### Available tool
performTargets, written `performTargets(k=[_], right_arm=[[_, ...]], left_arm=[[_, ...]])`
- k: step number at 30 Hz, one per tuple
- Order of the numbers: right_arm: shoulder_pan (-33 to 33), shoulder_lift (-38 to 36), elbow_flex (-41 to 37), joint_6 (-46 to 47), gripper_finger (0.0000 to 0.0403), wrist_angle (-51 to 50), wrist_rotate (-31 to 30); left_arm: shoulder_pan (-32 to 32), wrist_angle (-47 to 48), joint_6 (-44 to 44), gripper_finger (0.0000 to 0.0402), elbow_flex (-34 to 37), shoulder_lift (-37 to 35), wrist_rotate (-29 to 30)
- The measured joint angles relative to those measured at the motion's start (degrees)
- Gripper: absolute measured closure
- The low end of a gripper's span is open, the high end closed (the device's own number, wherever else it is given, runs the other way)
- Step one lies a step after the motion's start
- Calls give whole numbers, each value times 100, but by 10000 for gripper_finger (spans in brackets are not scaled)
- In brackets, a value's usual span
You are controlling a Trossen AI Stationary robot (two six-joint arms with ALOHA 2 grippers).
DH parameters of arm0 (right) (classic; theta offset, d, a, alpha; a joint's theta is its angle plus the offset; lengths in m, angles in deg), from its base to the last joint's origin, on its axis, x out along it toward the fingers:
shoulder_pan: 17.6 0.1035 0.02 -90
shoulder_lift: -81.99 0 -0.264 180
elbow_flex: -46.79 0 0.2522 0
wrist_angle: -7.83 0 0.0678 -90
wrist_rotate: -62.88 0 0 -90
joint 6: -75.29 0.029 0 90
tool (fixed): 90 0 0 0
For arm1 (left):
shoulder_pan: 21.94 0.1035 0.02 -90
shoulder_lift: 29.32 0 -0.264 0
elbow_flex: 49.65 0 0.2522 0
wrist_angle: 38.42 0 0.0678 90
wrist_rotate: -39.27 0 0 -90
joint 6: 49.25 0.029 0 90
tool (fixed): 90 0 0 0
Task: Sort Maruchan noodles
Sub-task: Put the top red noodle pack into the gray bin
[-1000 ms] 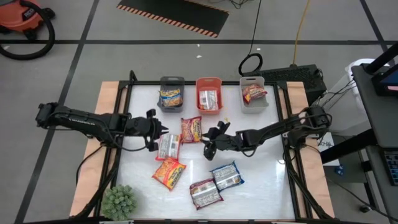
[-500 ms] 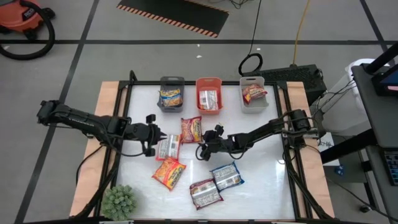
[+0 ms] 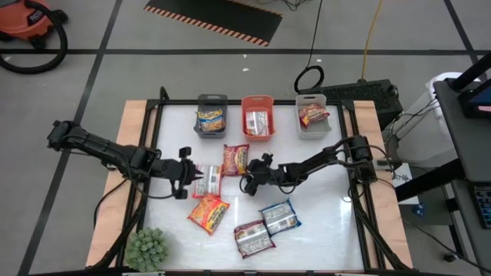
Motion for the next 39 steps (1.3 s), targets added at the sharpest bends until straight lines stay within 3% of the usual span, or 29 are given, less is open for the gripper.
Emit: performTargets(k=[9,11,22,30,39], right_arm=[[-152,-47,-2,-585,381,16,28],[-167,-98,-7,-889,396,-25,163],[-297,-1758,-17,-1803,400,-1287,330],[-104,-3083,-13,-2672,402,-1355,-630],[-105,-3856,-11,-3266,403,-1794,-2131]], left_arm=[[-52,-34,181,337,1,0,28],[-20,-43,193,337,2,0,59],[18,-28,231,337,1,0,66],[18,-37,306,337,2,0,67],[22,-47,351,337,2,0,194]])
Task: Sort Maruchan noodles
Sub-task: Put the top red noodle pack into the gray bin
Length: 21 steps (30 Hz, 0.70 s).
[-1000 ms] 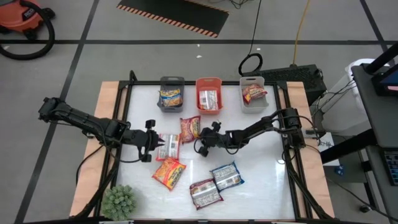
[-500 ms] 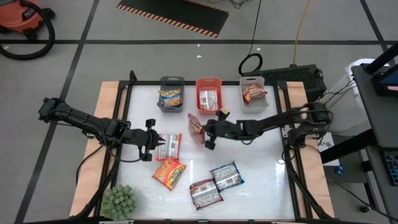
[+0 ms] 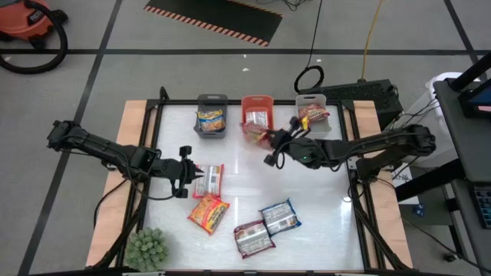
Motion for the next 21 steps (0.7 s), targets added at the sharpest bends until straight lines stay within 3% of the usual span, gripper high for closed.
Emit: performTargets(k=[6,12,21], right_arm=[[-254,-281,0,-595,403,3,-756],[-657,-485,0,-915,403,-122,-751],[-1442,-511,-54,-293,403,-817,-1056]], left_arm=[[142,0,17,337,0,0,284],[399,0,-128,337,0,0,333],[638,2,-327,337,0,0,334]])
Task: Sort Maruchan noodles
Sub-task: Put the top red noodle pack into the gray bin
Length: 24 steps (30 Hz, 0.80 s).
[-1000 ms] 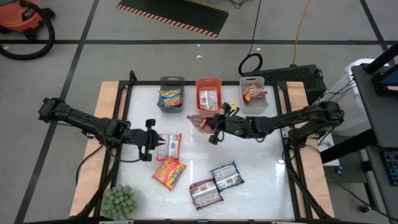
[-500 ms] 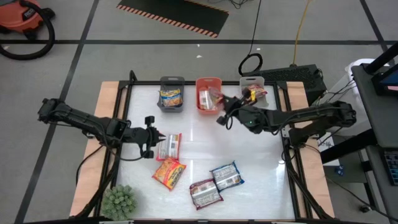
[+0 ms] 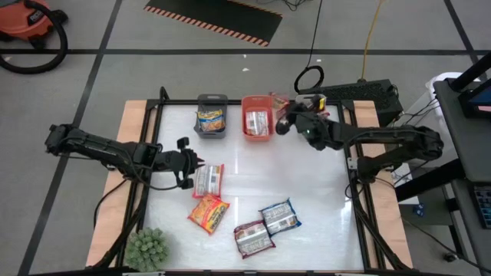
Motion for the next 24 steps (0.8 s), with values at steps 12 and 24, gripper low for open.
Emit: performTargets(k=[12,24], right_arm=[[-1305,-2,-462,404,403,-33,-162],[-2436,-2,-1293,1409,403,310,37]], left_arm=[[39,-50,-383,337,0,2,0],[39,-48,-609,337,0,0,-2]])
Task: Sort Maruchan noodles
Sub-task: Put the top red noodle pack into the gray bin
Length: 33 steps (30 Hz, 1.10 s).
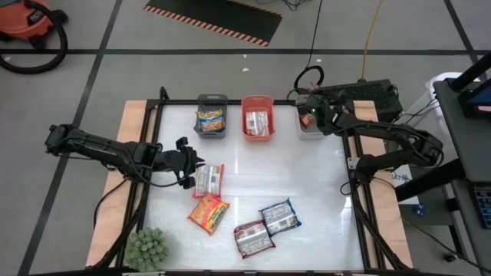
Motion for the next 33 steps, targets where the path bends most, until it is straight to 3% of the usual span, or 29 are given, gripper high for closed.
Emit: performTargets(k=[6,21,33], right_arm=[[-174,0,-359,305,403,649,722],[26,0,-410,546,403,669,696],[325,-288,-401,1198,403,-620,591]], left_arm=[[0,-55,289,337,0,0,2],[0,-87,387,337,0,0,2],[8,-364,1029,337,0,0,17]])
